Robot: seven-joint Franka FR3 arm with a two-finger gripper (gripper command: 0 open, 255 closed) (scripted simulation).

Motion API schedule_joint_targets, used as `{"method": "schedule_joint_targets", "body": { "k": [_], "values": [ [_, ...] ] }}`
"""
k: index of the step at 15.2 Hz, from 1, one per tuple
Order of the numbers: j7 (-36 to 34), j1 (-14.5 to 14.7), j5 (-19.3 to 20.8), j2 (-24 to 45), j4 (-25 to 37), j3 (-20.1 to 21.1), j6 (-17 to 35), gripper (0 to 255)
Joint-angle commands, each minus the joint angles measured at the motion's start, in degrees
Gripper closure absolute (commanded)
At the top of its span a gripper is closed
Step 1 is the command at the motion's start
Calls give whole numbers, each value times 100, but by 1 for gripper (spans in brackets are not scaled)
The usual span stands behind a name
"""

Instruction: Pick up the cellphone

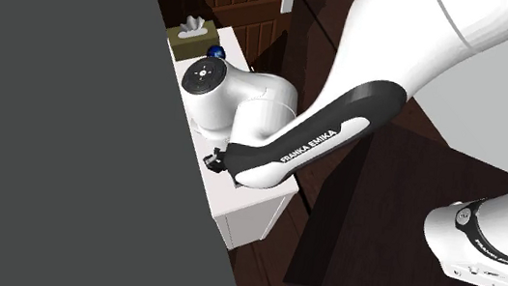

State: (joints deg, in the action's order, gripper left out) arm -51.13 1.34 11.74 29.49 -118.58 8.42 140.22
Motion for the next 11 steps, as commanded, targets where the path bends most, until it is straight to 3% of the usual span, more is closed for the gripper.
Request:
{"method": "schedule_joint_targets", "body": {
  "k": [1,11],
  "values": [
    [-1,-1,0,5,-3,-2,-3,255],
    [136,-77,-165,-558,-47,103,-512,255]
  ]
}}
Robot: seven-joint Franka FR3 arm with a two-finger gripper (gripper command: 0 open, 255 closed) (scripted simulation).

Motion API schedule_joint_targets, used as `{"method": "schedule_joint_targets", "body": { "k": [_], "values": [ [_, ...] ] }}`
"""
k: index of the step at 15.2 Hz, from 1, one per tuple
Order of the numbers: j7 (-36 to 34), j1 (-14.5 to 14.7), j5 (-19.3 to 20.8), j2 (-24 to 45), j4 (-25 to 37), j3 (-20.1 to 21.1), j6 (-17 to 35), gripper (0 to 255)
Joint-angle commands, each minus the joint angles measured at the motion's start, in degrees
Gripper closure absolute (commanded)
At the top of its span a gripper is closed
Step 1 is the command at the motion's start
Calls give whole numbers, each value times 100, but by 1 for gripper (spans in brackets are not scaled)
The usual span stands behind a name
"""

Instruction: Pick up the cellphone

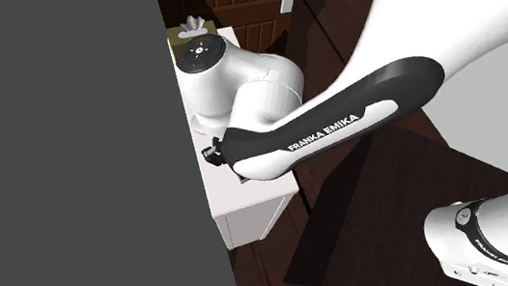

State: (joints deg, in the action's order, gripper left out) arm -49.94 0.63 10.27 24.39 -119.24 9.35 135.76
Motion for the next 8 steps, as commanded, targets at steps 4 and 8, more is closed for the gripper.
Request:
{"method": "schedule_joint_targets", "body": {
  "k": [4,8],
  "values": [
    [75,-33,-92,-286,27,49,-306,255],
    [107,-45,-132,-408,39,67,-438,255]
  ]
}}
